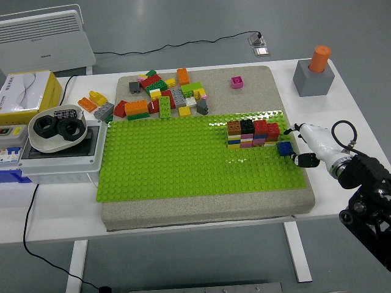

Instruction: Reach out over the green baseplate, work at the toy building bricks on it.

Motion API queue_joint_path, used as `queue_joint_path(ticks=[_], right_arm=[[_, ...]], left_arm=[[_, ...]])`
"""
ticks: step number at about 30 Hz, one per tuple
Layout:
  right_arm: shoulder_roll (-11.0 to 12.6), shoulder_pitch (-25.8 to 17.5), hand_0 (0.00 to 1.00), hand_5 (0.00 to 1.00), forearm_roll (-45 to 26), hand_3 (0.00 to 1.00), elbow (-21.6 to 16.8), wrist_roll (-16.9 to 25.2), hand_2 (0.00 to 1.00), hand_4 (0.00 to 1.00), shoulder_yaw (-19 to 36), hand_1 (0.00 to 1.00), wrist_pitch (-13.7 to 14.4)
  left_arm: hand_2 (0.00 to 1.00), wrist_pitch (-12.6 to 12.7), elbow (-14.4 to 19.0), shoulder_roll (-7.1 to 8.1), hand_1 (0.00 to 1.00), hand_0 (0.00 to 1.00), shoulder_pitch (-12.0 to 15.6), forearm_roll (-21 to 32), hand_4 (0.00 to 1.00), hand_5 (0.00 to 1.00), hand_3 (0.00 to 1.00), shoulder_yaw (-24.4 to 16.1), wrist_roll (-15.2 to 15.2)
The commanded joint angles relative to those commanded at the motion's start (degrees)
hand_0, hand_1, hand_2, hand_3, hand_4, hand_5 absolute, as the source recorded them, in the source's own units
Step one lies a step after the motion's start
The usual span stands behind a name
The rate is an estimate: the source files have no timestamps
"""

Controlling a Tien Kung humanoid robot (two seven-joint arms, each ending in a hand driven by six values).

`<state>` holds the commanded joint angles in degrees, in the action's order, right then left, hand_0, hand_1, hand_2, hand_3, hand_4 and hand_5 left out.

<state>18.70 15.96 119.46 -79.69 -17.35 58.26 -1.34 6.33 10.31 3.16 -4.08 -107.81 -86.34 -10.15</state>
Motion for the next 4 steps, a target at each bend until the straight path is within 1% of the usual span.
queue_joint_path(ticks=[4], right_arm=[[-0.07,1.82,0.775,0.01,-0.37,0.745,1.89,-0.55,0.864,0.646,-1.9,0.748,-0.82]], left_arm=[[0.466,0.33,0.0,0.02,0.47,0.702,-0.13,-0.01,0.404,0.182,0.501,-0.41,0.16]])
